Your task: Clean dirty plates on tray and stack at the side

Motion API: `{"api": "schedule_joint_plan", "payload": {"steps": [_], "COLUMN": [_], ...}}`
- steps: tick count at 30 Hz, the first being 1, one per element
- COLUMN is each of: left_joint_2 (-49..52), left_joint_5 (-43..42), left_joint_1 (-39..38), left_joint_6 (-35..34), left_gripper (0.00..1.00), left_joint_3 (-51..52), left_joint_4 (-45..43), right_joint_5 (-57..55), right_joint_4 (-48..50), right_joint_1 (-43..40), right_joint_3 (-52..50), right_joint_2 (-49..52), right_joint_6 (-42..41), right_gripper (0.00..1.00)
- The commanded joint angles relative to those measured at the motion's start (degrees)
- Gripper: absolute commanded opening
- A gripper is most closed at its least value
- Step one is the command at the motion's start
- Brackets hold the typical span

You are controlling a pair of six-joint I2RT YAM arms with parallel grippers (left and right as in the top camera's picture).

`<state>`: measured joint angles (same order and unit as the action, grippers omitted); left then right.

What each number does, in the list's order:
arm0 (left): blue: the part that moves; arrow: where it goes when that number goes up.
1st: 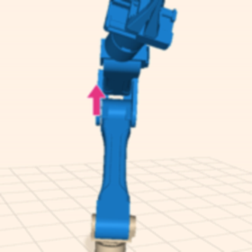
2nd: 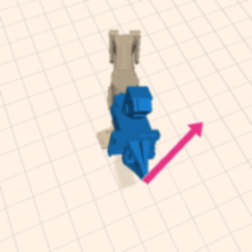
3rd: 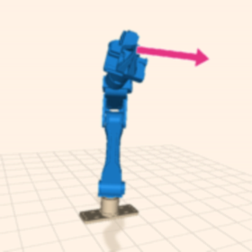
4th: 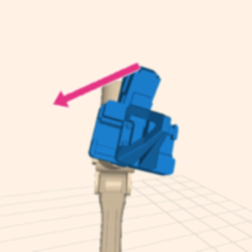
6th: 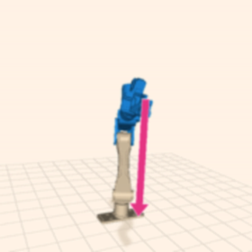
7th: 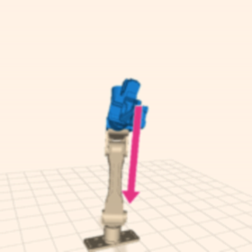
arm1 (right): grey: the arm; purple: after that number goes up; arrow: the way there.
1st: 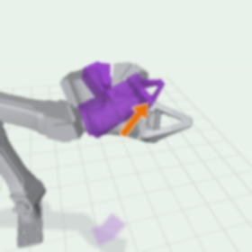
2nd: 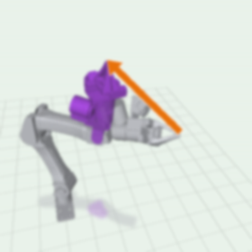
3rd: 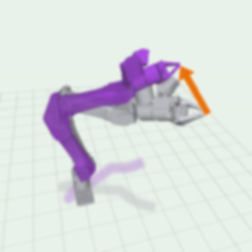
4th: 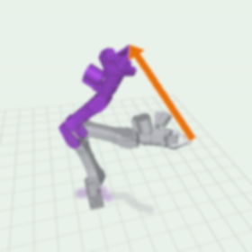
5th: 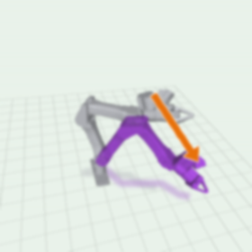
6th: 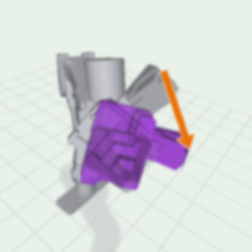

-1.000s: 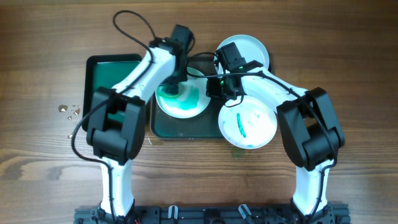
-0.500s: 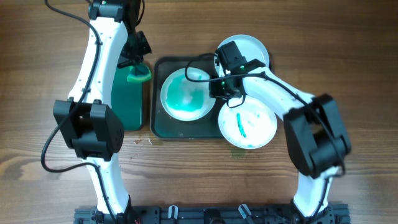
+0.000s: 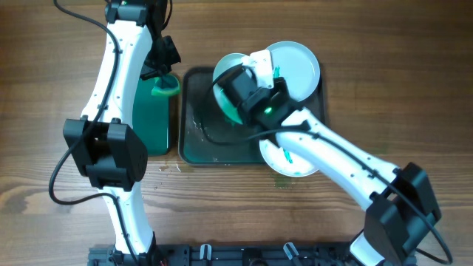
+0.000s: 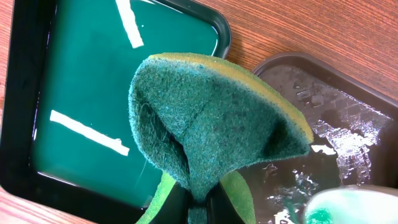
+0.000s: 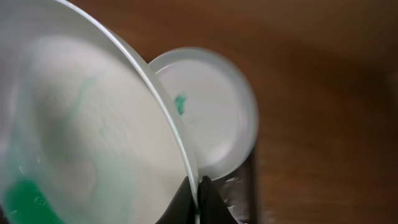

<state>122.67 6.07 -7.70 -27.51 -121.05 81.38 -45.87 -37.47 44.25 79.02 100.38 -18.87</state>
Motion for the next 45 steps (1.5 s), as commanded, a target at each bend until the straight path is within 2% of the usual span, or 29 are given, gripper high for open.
{"api": "schedule_joint_plan", "payload": {"steps": [1, 7, 10, 13, 16, 20, 24, 29, 33, 34, 36, 40, 42, 45], "left_joint_2": [-1.51, -1.51, -1.51, -1.51, -1.51, -1.51, -1.51, -1.51, -1.51, -1.51, -1.51, -1.51, -1.51, -1.51], "left_joint_5": [-0.48, -0.48, -0.48, -0.48, -0.48, -0.48, -0.48, -0.48, -0.48, -0.5, -0.5, -0.52, -0.55, -0.74], "left_joint_1": [-0.22, -0.22, -0.22, -0.22, -0.22, -0.22, -0.22, -0.37, -0.44, -0.44, -0.44, -0.44, -0.48, -0.7], "left_joint_6": [0.66, 0.31, 0.22, 0.22, 0.2, 0.2, 0.2, 0.2, 0.2, 0.17, 0.02, 0.02, 0.02, 0.02], "left_gripper": [0.04, 0.04, 0.04, 0.04, 0.04, 0.04, 0.04, 0.04, 0.04, 0.04, 0.04, 0.04, 0.04, 0.04], "left_joint_3": [-1.2, -1.2, -1.2, -1.2, -1.2, -1.2, -1.2, -1.2, -1.2, -1.2, -1.2, -1.2, -1.2, -1.2], "left_joint_4": [-0.13, -0.13, -0.13, -0.15, -0.17, -0.2, -0.17, -0.17, -0.17, -0.17, -0.17, -0.17, -0.15, -0.17], "right_joint_5": [-22.05, -41.33, -41.24, -40.59, -34.27, -17.55, 0.28, 34.14, 59.98, 63.58, 66.34, 64.3, 61.44, 59.49], "right_joint_4": [0.31, 1.36, 2.82, 3.56, 3.5, 2.14, -1.09, -2.99, -4.52, -5.33, -8.11, -14.08, -13.51, -10.47], "right_joint_1": [4.83, 11.04, 12.24, 12.35, 11.87, 9.84, 5.53, -6.93, -23.82, -27.76, -36.5, -52.13, -60.59, -66.38], "right_joint_3": [0.55, 0.55, 0.52, 0.52, 0.46, 0.15, 0.15, 0.15, 0.15, 0.15, 0.15, -0.31, -3.08, -7.56], "right_joint_2": [-1.62, -1.62, -1.62, -1.62, -1.62, -1.6, -1.64, -4.17, -7.65, -8.09, -8.39, -8.28, -8.04, -7.56], "right_joint_6": [4.79, 7.37, 11.39, 11.28, 11.3, 10.69, 2.67, -0.57, 1.66, 2.38, 2.45, 3.63, 3.21, 3.17], "right_gripper": [0.04, 0.04, 0.04, 0.04, 0.04, 0.04, 0.04, 0.04, 0.04, 0.04, 0.05, 0.04, 0.04, 0.04]}}
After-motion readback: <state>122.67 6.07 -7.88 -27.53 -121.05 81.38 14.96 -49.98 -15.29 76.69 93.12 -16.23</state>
